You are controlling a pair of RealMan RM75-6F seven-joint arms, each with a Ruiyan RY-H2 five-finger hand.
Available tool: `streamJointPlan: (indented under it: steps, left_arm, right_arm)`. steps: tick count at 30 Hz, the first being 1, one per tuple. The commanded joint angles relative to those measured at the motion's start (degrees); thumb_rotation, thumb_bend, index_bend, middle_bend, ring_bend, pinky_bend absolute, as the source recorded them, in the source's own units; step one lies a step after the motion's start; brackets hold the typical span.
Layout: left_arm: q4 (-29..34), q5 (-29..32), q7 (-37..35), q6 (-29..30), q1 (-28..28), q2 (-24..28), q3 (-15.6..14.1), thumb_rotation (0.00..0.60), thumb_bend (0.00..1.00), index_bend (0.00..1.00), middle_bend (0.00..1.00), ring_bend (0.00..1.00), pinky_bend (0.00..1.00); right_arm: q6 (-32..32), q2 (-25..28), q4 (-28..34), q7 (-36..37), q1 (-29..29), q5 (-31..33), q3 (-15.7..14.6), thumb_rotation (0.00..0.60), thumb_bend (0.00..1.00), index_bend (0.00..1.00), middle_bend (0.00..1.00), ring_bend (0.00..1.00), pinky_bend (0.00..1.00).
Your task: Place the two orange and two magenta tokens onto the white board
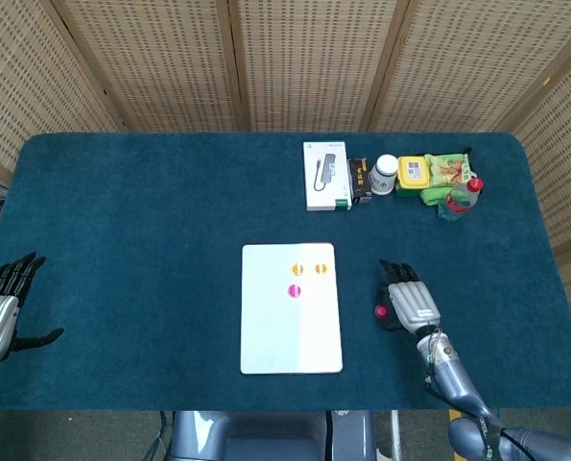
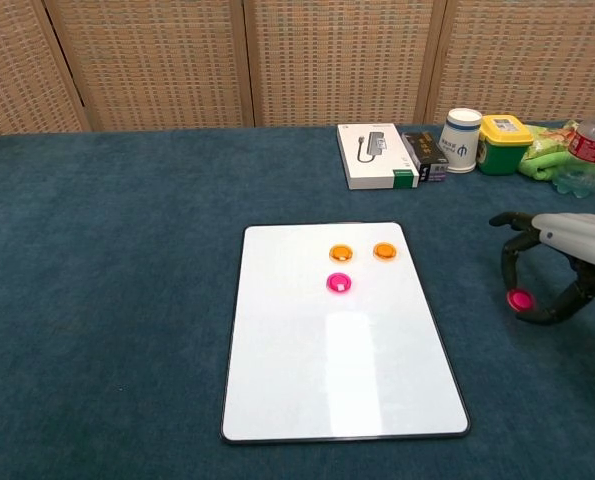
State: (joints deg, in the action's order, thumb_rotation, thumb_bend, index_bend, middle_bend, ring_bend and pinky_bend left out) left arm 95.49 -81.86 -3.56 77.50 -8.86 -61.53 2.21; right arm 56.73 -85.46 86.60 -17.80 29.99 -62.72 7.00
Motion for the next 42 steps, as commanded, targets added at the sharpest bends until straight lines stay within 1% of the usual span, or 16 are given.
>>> streamJointPlan:
  steps: [1, 5, 10, 15, 18, 24, 42]
  left_arm:
    - [0.0, 0.0, 0.0, 0.0, 0.0, 0.0, 0.0, 0.6, 0.0, 0.0, 0.0, 0.0, 0.0]
    - [0.0, 0.1, -0.1, 0.0, 0.0, 0.0, 0.0, 0.6, 0.0, 0.0, 0.0, 0.0, 0.0]
    - [0.0, 0.2, -0.3, -0.2, 0.0, 0.1, 0.0, 0.6, 0.0, 0.0, 0.0, 0.0, 0.0]
    - [0.1, 0.3, -0.6, -0.5, -0.1, 0.3, 0.0, 0.6, 0.0, 0.0, 0.0, 0.0, 0.0]
    - [0.2, 0.3, -0.9, -0.7, -0.1, 0.5, -0.1, 0.6, 0.0, 0.0, 0.0, 0.0, 0.0]
    - [0.2, 0.3, -1.2, -0.9, -0.2, 0.6, -0.1, 0.6, 0.0, 0.0, 0.0, 0.0, 0.0]
    - [0.3, 0.5, -1.1, -0.9, -0.2, 0.6, -0.1, 0.6, 0.0, 0.0, 0.0, 0.0, 0.0]
  right_arm:
    - [-0.7, 0.6, 2.1, -1.6, 1.8, 1.8, 2.1, 0.6, 0.32, 0.57, 0.04, 0.0, 0.0]
    - [-2.9, -0.5, 3.5, -4.7, 5.1, 7.2, 4.8, 0.6, 0.32, 0.57, 0.04, 0.0, 0.0]
    - [-3.2, -3.6, 3.1, -9.6, 8.9, 12.1, 6.4, 0.6, 0.32, 0.57, 0.04, 0.0, 0.0]
    - [-2.9, -6.6, 1.8, -13.3, 11.6, 15.4, 6.5, 0.6, 0.32, 0.57, 0.04, 0.0, 0.0]
    - [-2.9, -8.6, -0.3, -15.1, 13.2, 17.4, 6.4, 0.6, 0.33, 0.57, 0.04, 0.0, 0.0]
    - [-2.7, -11.0, -3.0, -16.5, 14.7, 19.2, 5.9, 0.6, 0.32, 0.57, 0.04, 0.0, 0.0]
    - [-2.3, -13.4, -6.1, -17.0, 16.8, 22.2, 5.5, 0.6, 0.32, 0.57, 0.04, 0.0, 0.0]
